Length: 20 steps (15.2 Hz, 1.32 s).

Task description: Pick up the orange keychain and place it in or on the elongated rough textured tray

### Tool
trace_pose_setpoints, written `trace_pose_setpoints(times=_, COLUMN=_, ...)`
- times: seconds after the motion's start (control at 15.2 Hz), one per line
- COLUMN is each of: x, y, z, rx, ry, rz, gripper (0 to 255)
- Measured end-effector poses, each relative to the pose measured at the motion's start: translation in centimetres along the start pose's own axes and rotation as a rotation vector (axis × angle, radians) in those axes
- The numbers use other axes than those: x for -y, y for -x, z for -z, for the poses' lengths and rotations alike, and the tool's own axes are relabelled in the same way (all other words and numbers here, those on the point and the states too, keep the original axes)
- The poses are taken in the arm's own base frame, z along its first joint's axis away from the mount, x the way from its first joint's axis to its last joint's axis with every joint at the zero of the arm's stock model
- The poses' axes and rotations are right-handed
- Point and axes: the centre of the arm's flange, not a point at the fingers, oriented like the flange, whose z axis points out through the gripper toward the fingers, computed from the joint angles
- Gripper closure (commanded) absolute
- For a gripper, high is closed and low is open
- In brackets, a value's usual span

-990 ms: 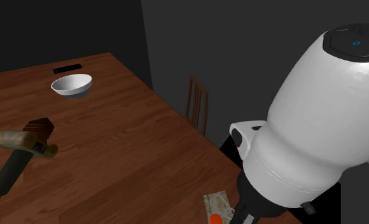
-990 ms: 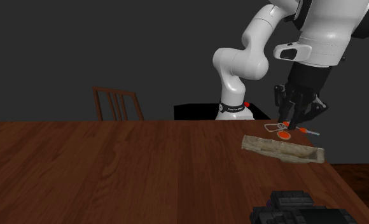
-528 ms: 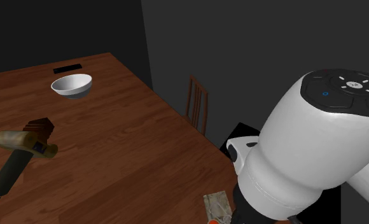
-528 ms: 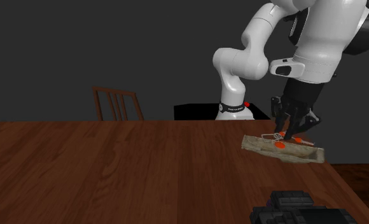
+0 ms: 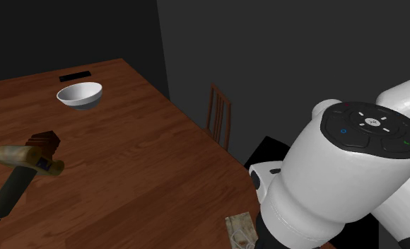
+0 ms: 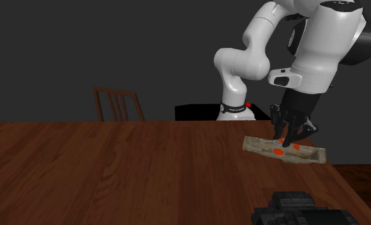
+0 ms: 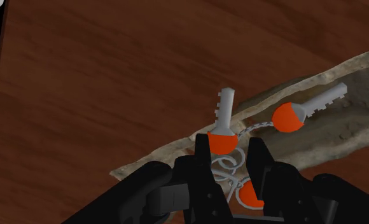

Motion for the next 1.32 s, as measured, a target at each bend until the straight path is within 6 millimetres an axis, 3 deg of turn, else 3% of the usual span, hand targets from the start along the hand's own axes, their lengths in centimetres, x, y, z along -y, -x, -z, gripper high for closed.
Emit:
trace_pose_setpoints(times=0.2, x=0.0, y=0.0, z=0.0, rx=0.000, ry=0.000, rz=0.000, gripper=255)
trace_pose_setpoints(times=0.26, x=0.0, y=0.0, z=0.0, rx=0.000, ry=0.000, rz=0.000, gripper=0)
trace_pose_setpoints(times=0.66, x=0.0, y=0.0, z=0.0, rx=0.000, ry=0.000, rz=0.000, gripper=0)
trace_pose_setpoints(times=0.99, x=-0.1, y=-0.1, z=4.5, rx=0.000, ry=-0.001, rz=0.000, gripper=0)
trace_pose_setpoints(times=1.32, x=0.0, y=0.0, z=4.9, rx=0.000, ry=0.000, rz=0.000, gripper=0)
